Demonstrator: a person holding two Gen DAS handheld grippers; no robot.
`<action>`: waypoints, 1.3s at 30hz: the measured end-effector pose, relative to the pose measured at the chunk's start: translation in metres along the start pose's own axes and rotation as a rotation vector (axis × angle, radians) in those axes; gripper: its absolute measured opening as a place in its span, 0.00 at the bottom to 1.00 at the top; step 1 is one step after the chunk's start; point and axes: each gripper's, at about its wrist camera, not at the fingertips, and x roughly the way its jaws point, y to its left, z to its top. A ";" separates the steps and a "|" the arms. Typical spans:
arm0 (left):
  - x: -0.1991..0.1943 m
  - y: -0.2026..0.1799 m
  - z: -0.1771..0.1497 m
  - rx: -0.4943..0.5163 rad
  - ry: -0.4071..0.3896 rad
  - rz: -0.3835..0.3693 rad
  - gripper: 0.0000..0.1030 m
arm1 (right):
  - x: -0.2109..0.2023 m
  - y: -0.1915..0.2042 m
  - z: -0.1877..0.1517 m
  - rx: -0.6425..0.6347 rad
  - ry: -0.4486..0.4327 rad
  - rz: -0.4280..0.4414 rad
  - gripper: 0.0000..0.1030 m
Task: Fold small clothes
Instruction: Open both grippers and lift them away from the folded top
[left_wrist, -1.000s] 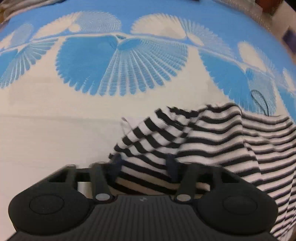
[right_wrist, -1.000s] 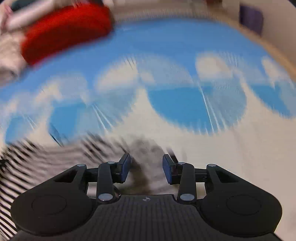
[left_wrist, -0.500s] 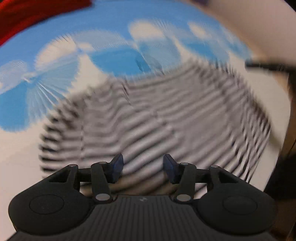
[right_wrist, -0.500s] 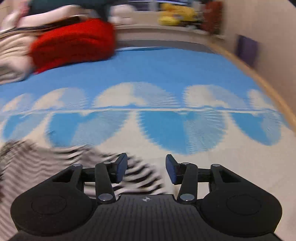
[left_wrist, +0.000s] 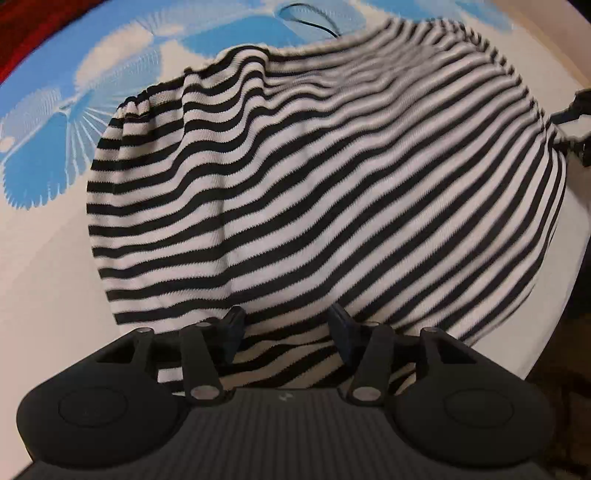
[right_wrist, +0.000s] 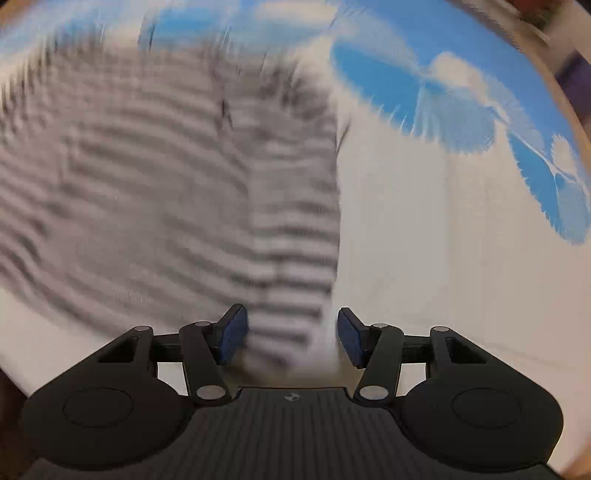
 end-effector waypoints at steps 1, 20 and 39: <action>-0.003 0.003 0.002 -0.039 0.007 0.002 0.55 | -0.002 0.002 0.000 -0.017 -0.007 -0.008 0.56; -0.150 -0.084 -0.097 -0.518 -0.405 0.299 0.82 | -0.161 0.039 -0.051 0.409 -0.431 -0.011 0.80; -0.118 -0.074 -0.108 -0.591 -0.359 0.277 0.56 | -0.127 0.070 -0.070 0.401 -0.396 -0.125 0.79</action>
